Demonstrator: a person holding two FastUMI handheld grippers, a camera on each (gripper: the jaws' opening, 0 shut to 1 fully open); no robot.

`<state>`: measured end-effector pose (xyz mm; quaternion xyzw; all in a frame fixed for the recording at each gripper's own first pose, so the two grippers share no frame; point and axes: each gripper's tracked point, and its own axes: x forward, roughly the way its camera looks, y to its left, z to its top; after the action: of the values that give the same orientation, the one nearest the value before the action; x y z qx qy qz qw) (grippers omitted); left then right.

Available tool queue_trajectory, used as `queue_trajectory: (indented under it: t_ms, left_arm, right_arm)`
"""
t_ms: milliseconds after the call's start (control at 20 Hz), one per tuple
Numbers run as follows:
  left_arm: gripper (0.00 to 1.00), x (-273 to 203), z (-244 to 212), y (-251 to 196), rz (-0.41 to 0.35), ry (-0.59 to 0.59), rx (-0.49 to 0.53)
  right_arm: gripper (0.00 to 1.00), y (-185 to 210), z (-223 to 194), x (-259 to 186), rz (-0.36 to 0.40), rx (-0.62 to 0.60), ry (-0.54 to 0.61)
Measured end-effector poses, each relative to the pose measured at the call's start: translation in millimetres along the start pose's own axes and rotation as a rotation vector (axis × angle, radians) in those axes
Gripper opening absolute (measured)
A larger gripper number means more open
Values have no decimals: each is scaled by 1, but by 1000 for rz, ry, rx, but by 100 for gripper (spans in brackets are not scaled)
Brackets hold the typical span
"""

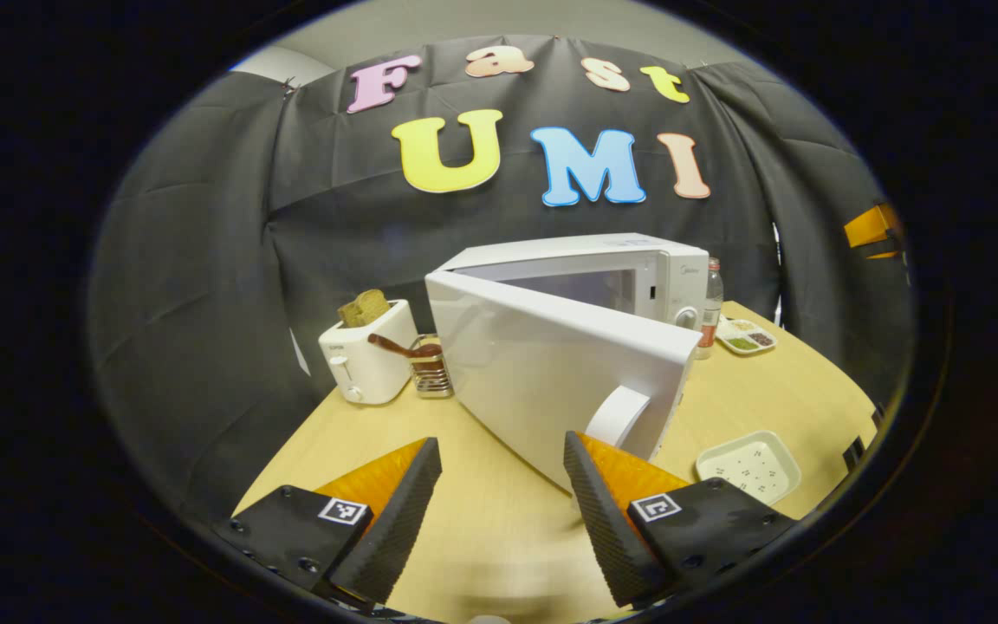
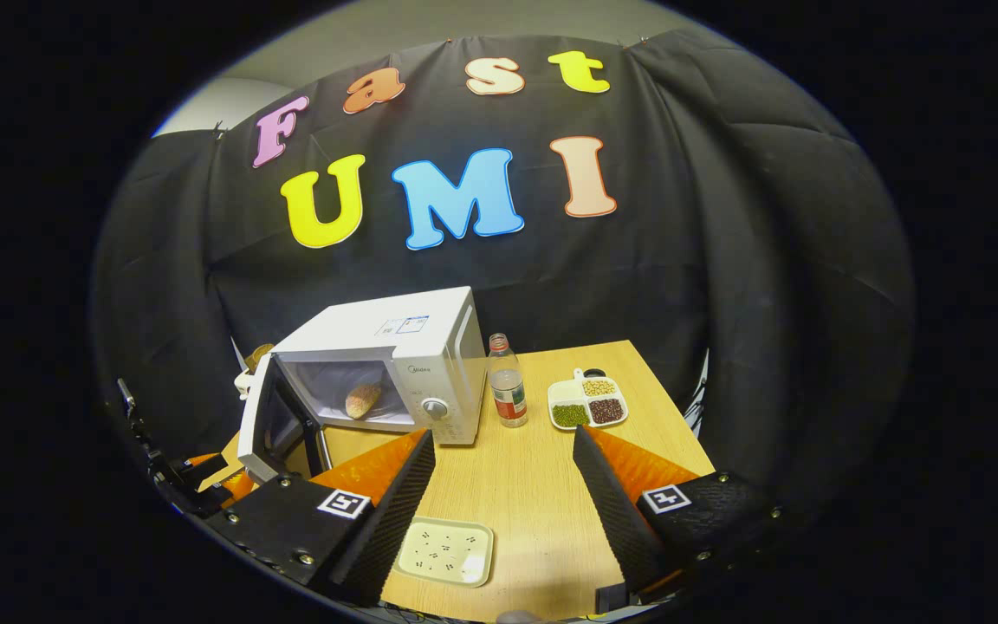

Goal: Open the microwave oven with the left hand, put the food in, and close the microwave oven.

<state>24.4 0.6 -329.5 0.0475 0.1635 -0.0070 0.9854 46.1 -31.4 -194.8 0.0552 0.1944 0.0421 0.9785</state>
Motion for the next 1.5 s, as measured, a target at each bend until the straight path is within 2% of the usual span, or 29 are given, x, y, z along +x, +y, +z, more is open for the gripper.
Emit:
queue_trajectory:
  t_ms: [450, 1250, 1500]
  left_arm:
    - [95, 38, 9, -62, -75, 6, 0]
    - [95, 139, 37, -144, -252, -32, 37]
    - [95, 171, 54, -154, -255, -66, 51]
  right_arm:
    - [98, -22, -1, 15, -4, 3, 26]
    - [98, -57, -14, 4, -152, 31, 67]
    - [98, -62, -17, -4, -185, 32, 72]
